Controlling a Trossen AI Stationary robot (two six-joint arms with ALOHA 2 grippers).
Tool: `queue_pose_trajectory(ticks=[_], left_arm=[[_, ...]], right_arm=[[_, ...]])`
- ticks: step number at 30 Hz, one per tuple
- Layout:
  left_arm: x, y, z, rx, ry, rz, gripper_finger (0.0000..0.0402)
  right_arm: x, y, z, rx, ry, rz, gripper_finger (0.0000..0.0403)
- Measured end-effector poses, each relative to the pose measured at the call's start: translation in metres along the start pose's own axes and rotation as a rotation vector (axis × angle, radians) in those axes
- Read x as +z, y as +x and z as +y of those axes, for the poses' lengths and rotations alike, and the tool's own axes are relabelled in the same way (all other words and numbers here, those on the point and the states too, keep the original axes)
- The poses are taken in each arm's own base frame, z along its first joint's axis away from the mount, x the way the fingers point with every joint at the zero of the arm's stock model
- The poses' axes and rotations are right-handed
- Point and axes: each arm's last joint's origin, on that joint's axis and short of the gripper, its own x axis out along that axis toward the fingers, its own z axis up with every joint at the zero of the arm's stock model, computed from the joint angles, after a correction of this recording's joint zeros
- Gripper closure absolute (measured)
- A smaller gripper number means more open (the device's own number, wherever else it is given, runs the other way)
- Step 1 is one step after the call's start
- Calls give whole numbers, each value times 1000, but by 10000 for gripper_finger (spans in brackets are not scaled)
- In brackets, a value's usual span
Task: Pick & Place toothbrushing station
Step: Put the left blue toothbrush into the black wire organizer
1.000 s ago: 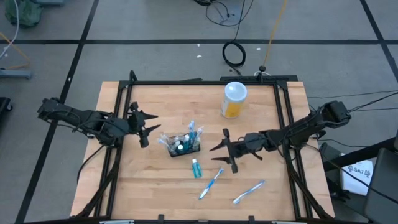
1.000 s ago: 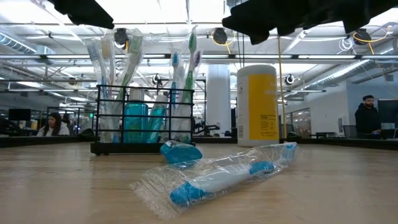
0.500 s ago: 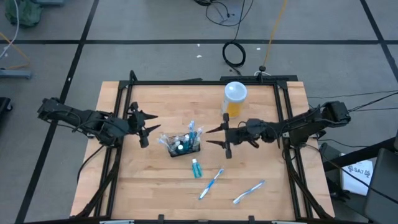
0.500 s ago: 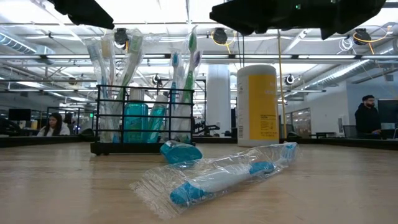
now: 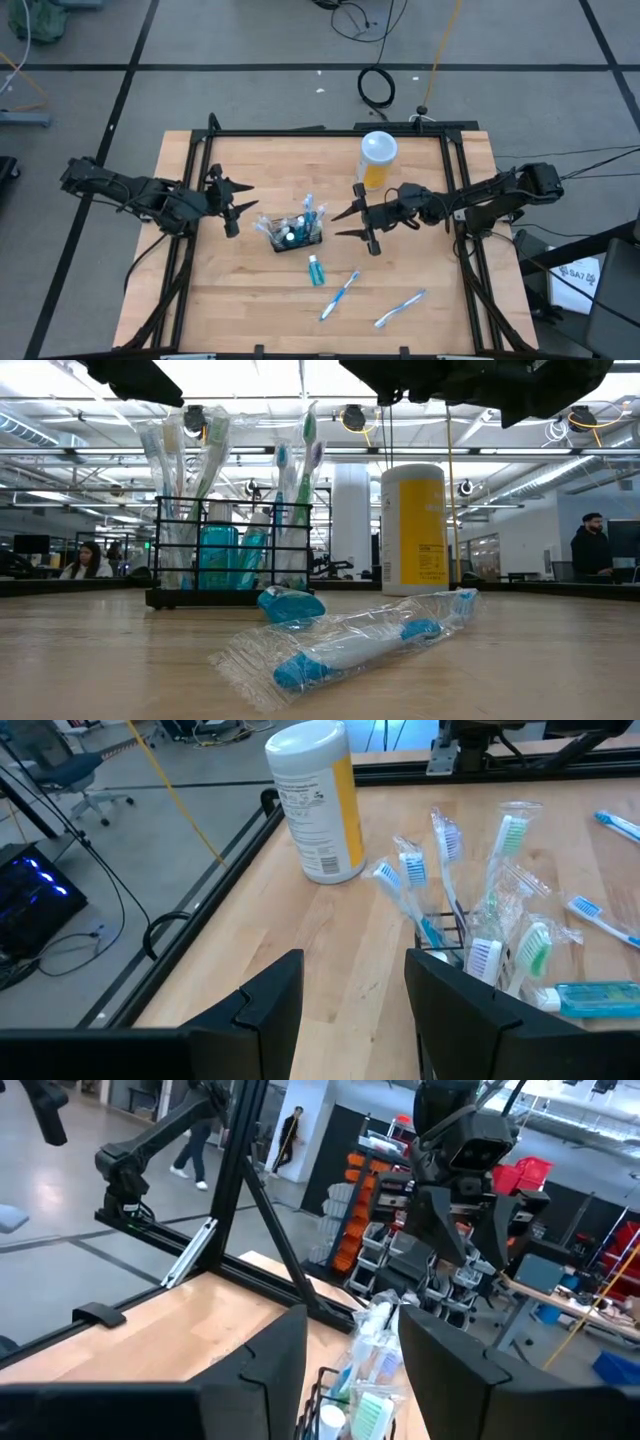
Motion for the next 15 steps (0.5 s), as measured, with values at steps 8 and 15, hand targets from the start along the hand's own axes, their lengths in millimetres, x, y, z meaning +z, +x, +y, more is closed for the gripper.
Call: queue_pose_trajectory(ticks=[8,15], left_arm=[[0,0,0,0,0,0,220],[0,0,0,0,0,0,220]], right_arm=[[0,0,0,0,-1,0,248],[-2,1,6,26,152,29,248]])
